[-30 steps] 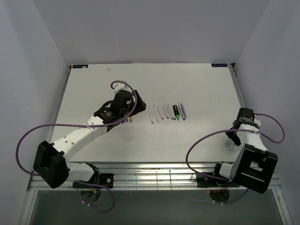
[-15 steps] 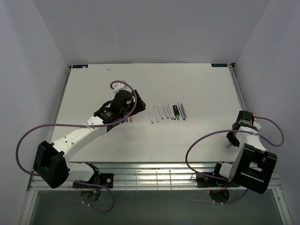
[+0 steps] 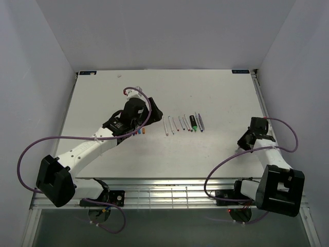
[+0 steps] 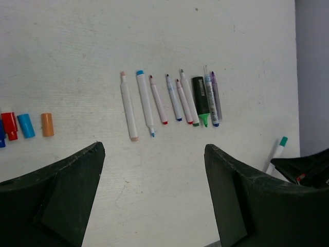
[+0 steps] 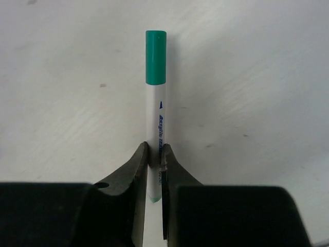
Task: Open the pen caps
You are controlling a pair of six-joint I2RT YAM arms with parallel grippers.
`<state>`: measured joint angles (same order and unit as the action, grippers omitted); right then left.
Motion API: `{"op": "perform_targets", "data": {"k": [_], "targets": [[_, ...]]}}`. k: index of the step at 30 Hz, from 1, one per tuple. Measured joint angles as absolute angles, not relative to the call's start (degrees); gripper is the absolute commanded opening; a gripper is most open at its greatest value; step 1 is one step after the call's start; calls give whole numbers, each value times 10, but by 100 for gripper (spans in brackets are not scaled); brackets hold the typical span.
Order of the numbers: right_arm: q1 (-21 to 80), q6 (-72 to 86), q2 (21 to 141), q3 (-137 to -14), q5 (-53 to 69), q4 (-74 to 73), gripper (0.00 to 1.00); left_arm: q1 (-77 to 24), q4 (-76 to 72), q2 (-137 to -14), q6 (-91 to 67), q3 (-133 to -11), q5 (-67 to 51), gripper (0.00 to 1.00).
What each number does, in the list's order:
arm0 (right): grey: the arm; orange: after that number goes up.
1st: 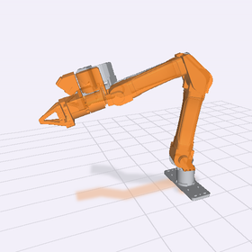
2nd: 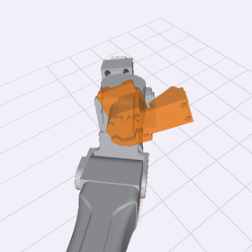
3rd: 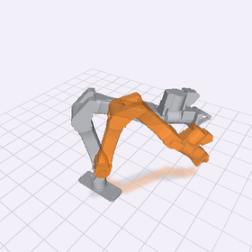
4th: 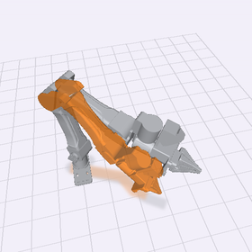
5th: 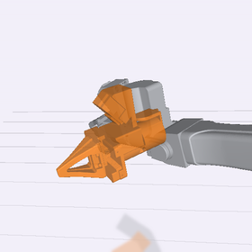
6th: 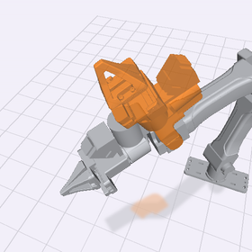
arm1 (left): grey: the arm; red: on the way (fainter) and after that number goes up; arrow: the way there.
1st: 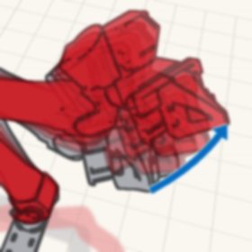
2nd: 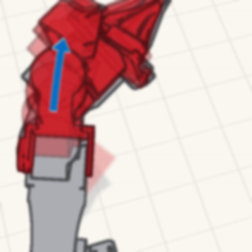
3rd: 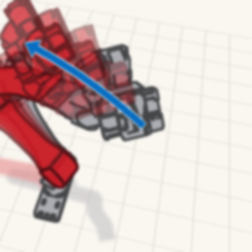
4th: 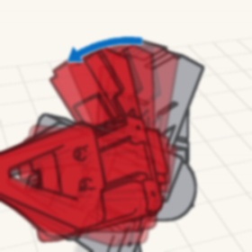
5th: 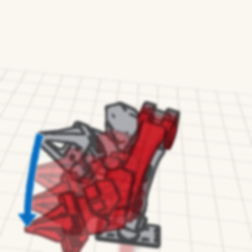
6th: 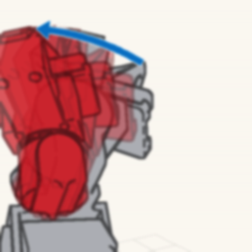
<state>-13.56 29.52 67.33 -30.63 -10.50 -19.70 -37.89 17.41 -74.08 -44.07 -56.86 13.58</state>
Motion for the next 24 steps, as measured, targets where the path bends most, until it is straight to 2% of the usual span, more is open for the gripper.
{"op": "perform_targets", "data": {"k": [7,14,24], "targets": [[12,225,664,-425,61,-177,8,-379,100,-763,-416,-569,32,88],[138,176,670,-436,262,-83,8,-379,29,-814,-436,-568,-66,84],[254,174,727,-439,334,-18,8,-379,-28,-888,-496,-568,-116,84]]}}
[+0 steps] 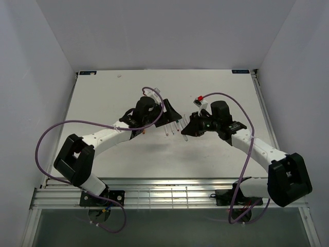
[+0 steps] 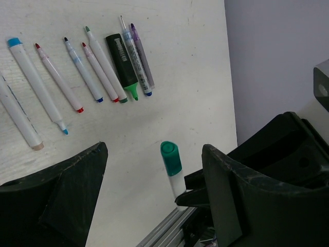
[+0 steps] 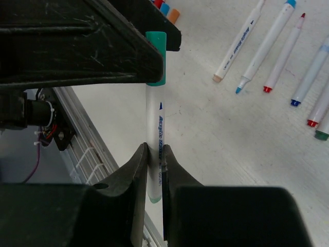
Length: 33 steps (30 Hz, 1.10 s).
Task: Open the pen caps
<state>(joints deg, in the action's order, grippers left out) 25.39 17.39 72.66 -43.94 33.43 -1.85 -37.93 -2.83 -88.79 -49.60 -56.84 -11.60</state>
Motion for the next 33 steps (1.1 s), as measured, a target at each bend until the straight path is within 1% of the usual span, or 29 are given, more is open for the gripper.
{"op": "perform_targets", "data": {"k": [5,8,11,12,13,16,19,22,23,27,28,29,30,33], "targets": [[279,180,740,-452,334,0,8,-382,-44,-889,-507,-569,-118,82],[286,185,744,-459,332,7,8,-384,-48,-889,-515,-569,-118,75],[290,189,750,-461,330,15,8,-385,-51,-889,-520,-569,-118,67],[290,191,754,-462,329,17,8,-386,-51,-889,-522,-569,-118,60],[290,191,757,-463,329,18,8,-387,-52,-889,-524,-569,-118,56],[293,193,767,-464,325,19,8,-389,-52,-889,-527,-569,-117,46],[297,194,769,-465,321,19,8,-391,-51,-889,-529,-568,-112,34],[298,195,769,-467,317,20,8,-390,-50,-889,-529,-568,-106,29],[298,195,769,-467,317,20,8,-390,-50,-889,-529,-568,-104,24],[298,199,769,-467,312,24,8,-391,-47,-889,-528,-569,-98,14],[299,200,768,-467,312,25,9,-391,-48,-889,-528,-569,-98,12],[299,200,768,-467,310,27,18,-390,-48,-889,-528,-568,-97,11],[299,201,768,-467,309,28,24,-390,-48,-889,-528,-569,-96,10],[299,199,768,-464,308,34,34,-391,-48,-889,-531,-569,-95,7]]}}
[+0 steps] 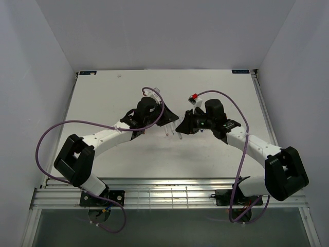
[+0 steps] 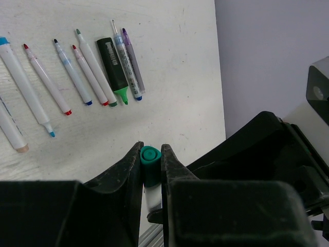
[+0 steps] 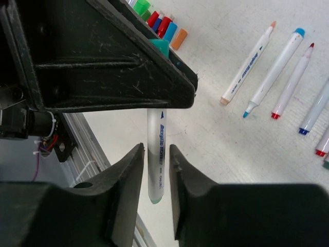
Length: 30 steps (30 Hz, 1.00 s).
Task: Open the pen caps
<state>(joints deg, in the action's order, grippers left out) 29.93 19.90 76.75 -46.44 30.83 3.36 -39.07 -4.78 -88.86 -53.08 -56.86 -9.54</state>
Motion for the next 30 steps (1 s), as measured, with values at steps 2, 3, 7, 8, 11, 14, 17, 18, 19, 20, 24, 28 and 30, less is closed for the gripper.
{"op": "perform_targets", "data": {"k": [2,3,7,8,11,14,17,18,19,20,24,28,30], "targets": [[300,193,769,-465,309,41,36,-391,-47,-889,-533,-568,-98,5],[300,191,770,-465,309,45,36,-392,-48,-889,-534,-569,-99,4],[300,190,790,-473,314,54,35,-392,-48,-889,-537,-568,-103,0],[300,190,797,-477,318,56,35,-392,-47,-889,-537,-569,-103,0],[301,191,815,-486,330,65,27,-391,-47,-889,-538,-569,-103,0],[304,195,821,-486,336,75,10,-391,-45,-889,-539,-569,-101,0],[306,199,823,-486,336,76,8,-391,-44,-889,-539,-569,-98,0],[309,199,824,-487,329,75,8,-391,-40,-889,-539,-570,-95,0],[314,194,824,-487,318,74,8,-391,-31,-890,-539,-574,-92,0],[320,188,823,-488,301,70,8,-391,-19,-893,-539,-580,-86,0],[381,154,815,-497,150,41,8,-392,47,-906,-535,-614,-43,0],[462,115,806,-499,-60,29,8,-399,129,-928,-530,-674,-2,0],[482,114,803,-498,-136,34,8,-396,150,-941,-531,-699,-1,0]]}}
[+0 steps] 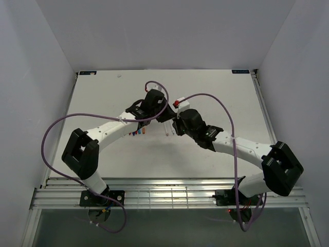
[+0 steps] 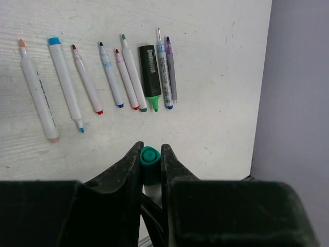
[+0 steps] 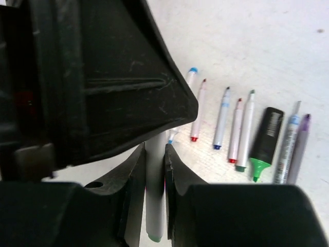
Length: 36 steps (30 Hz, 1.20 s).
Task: Open the pen caps
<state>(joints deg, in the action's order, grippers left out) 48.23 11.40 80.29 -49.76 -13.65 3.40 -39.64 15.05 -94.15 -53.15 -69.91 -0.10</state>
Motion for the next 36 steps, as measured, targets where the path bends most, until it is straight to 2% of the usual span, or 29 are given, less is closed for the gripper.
{"op": "perform_targets", "data": {"k": [4,8,16,19,24,27,31,36], "targets": [[512,82,798,-486,-224,58,8,-397,169,-953,-527,-729,-3,0],[492,70,778,-462,-171,86,8,-396,150,-948,-510,-719,-22,0],[380,117,761,-402,207,237,8,-348,-13,-817,-469,-555,-112,0],[353,164,776,-369,354,274,8,-294,-59,-770,-443,-531,-102,0],[353,228,825,-337,480,313,8,-242,-113,-743,-429,-534,-84,0],[352,229,816,-336,465,297,8,-242,-66,-752,-435,-555,-59,0],[322,204,776,-363,374,198,8,-240,27,-754,-442,-579,19,0],[226,153,771,-445,260,85,8,-195,119,-699,-457,-512,95,0]]}}
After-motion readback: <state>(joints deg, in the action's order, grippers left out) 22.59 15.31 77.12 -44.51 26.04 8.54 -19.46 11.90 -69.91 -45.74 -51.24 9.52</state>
